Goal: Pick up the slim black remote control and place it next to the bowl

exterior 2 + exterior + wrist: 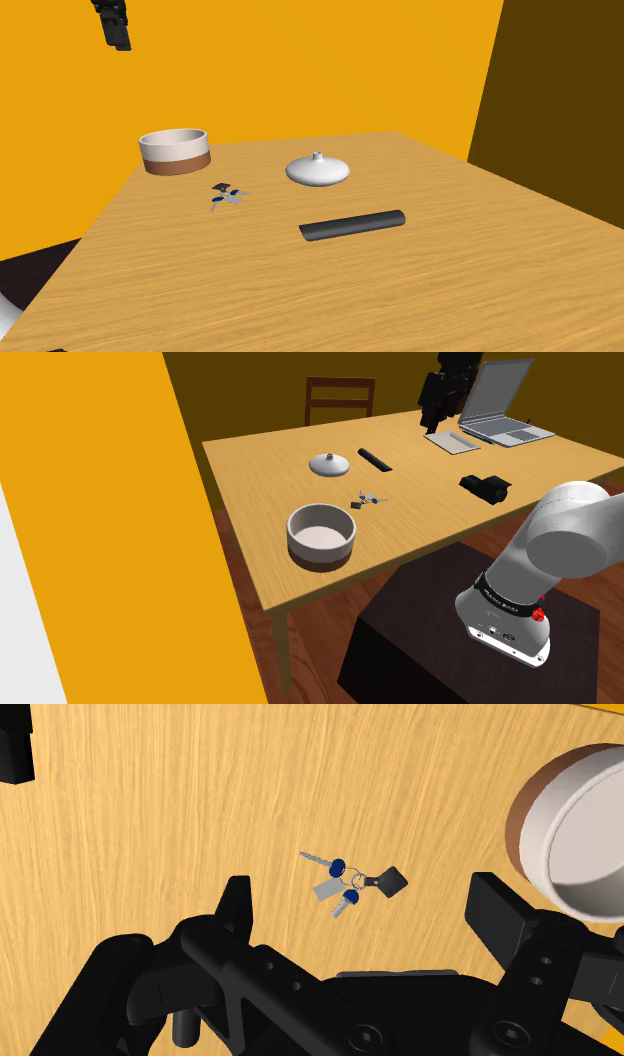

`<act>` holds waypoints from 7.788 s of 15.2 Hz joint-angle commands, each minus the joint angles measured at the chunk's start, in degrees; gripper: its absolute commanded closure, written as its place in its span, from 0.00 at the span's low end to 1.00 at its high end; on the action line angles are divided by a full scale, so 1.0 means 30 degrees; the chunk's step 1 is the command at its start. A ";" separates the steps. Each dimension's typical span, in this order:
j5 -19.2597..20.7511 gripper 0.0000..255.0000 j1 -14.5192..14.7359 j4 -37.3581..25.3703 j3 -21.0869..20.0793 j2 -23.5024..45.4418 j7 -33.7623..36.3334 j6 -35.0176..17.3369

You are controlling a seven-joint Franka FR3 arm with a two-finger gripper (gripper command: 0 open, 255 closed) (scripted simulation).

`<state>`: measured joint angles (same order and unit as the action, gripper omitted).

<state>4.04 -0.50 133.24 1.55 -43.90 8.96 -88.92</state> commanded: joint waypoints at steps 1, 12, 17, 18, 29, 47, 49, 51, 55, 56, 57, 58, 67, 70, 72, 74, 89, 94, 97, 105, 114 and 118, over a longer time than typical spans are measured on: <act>0.0000 0.00 0.0000 0.0000 0.0000 0.0000 0.0000 0.0000; 0.0373 0.00 -0.1032 -0.0257 0.2856 0.5669 -0.1479 -0.5666; -0.0150 0.00 -0.1313 -0.1317 0.4092 0.8837 -0.2394 -0.7807; -0.0327 0.00 -0.1362 -0.1597 0.4327 0.9504 -0.2608 -0.8186; -0.3824 0.00 -0.2427 -0.6208 0.6070 1.7378 -0.5542 -1.0883; -0.6165 0.00 -0.3556 -0.8349 0.5819 2.1830 -0.7012 -1.2690; -0.6164 0.00 -0.3555 -0.8350 0.5819 2.1829 -0.7011 -1.2687; -0.6164 1.00 -0.3555 -0.8350 0.5819 2.1829 -0.7011 -1.2687; -0.6188 1.00 -0.3568 -0.8425 0.5807 2.1906 -0.7017 -1.2686; -0.6179 1.00 -0.3564 -0.8386 0.5812 2.1874 -0.7019 -1.2695; -0.6173 1.00 -0.3546 -0.8362 0.5809 2.1858 -0.6996 -1.2706; -0.6178 1.00 -0.3557 -0.8387 0.5810 2.1874 -0.7007 -1.2695; -0.5577 1.00 -0.3400 -0.9030 0.6065 2.0769 -0.6535 -1.1037; -0.5383 1.00 -0.3359 -0.9358 0.6135 2.0424 -0.6372 -1.0394; -0.5262 1.00 -0.3336 -0.9599 0.6176 2.0210 -0.6269 -0.9959; -0.5149 1.00 -0.3317 -0.9858 0.6213 2.0010 -0.6170 -0.9519; -0.4561 1.00 -0.3280 -1.2287 0.6389 1.9003 -0.5585 -0.6186; -0.3896 1.00 -0.1779 -1.0089 0.5644 1.7286 -0.3324 -0.7004; -0.3595 1.00 -0.0972 -0.9077 0.5102 1.6477 -0.1933 -0.7383; -0.3140 1.00 0.0984 -0.7411 0.3440 1.5147 0.1779 -0.8094; -0.2992 1.00 0.3057 -0.7246 0.1462 1.5064 0.5867 -0.8508; -0.2936 1.00 0.3956 -0.7748 0.0607 1.5493 0.7645 -0.8568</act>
<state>-4.82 10.49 110.59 4.19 2.16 30.08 -114.63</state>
